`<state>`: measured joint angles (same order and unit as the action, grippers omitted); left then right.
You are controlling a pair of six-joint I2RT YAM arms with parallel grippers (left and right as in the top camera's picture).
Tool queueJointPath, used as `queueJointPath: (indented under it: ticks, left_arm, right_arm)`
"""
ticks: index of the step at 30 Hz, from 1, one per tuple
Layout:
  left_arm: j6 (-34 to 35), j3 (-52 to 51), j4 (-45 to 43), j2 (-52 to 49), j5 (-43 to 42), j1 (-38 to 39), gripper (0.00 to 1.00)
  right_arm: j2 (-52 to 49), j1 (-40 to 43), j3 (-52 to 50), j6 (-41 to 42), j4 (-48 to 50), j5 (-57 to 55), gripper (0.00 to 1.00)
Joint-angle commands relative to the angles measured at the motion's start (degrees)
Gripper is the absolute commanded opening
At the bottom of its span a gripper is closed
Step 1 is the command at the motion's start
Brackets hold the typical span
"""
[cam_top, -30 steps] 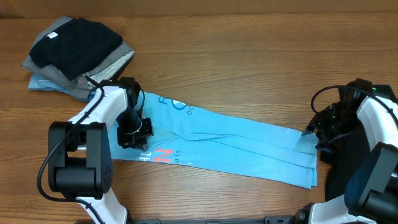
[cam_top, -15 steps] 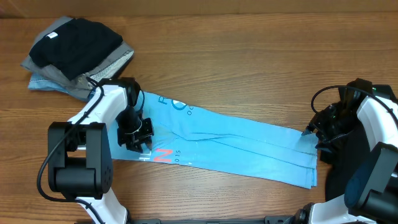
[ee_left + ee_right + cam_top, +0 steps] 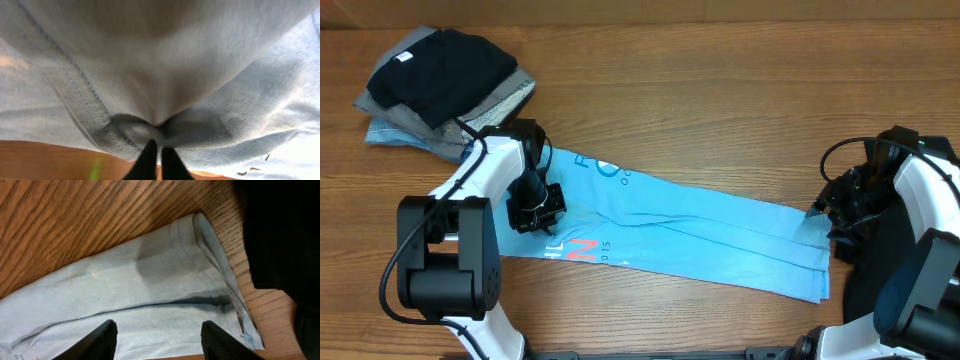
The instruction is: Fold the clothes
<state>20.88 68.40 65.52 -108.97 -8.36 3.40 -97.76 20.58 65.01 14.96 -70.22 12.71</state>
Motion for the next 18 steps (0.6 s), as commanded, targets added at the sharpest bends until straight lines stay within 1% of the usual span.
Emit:
queueJointPath:
  ticks: [1,2,3,4,5,6,7,8,9,10,11,12,14,15,17,18]
  left_arm:
    - [0.33,0.28,0.94,0.98,-0.76,0.59,0.04]
    - [0.31,0.28,1.27,0.98,-0.57,0.59,0.04]
    - [0.35,0.28,1.92,0.98,-0.50,0.59,0.09]
    - [0.35,0.28,2.47,0.98,-0.68,0.59,0.26]
    - [0.37,0.28,2.97,0.98,-0.68,0.59,0.39]
    - [0.37,0.28,3.28,0.98,0.13,0.59,0.56]
    - [0.39,0.28,3.30,0.98,1.31,0.59,0.76]
    - [0.63,0.28,3.13,0.98,3.39,0.59,0.89]
    - [1.07,0.28,2.80,0.98,4.50,0.59,0.92]
    - [1.22,0.26,2.23,0.98,5.18,0.59,0.91]
    - [1.22,0.22,1.42,0.98,5.22,0.59,0.88]
    - [1.22,0.15,0.66,0.98,5.22,0.59,0.82]
    - [1.25,-0.11,-1.03,0.98,5.18,0.83,0.66]
    - [1.46,-0.31,-1.51,0.98,4.92,1.05,0.55]
    - [1.49,-0.83,-1.84,0.98,4.13,1.42,0.38]
    - [1.49,-0.98,-1.60,0.98,3.39,1.53,0.27]
  right_arm:
    - [1.42,0.17,-0.13,-0.22,0.11,0.46,0.58]
    - [1.42,0.17,-0.13,-0.22,0.13,0.46,0.58]
    - [1.42,0.17,-0.13,-0.22,0.11,0.46,0.58]
    - [1.42,0.17,-0.13,-0.22,0.11,0.46,0.57]
    - [1.42,0.17,-0.13,-0.22,0.11,0.46,0.58]
    - [1.42,0.17,-0.13,-0.22,0.11,0.46,0.57]
    - [1.42,0.17,-0.13,-0.22,0.11,0.46,0.58]
    - [1.42,0.17,-0.13,-0.22,0.11,0.46,0.57]
    - [1.42,0.17,-0.13,-0.24,0.13,0.46,0.58]
    - [1.42,0.17,-0.13,-0.22,0.13,0.48,0.57]
    - [1.42,0.17,-0.13,-0.22,0.11,0.46,0.58]
    - [1.42,0.17,-0.13,-0.22,0.11,0.48,0.58]
    - [1.42,0.17,-0.13,-0.22,0.09,0.46,0.58]
    - [1.42,0.17,-0.13,-0.22,0.07,0.46,0.58]
    - [1.42,0.17,-0.13,-0.24,0.07,0.46,0.57]
    - [1.42,0.17,-0.13,-0.22,0.07,0.46,0.58]
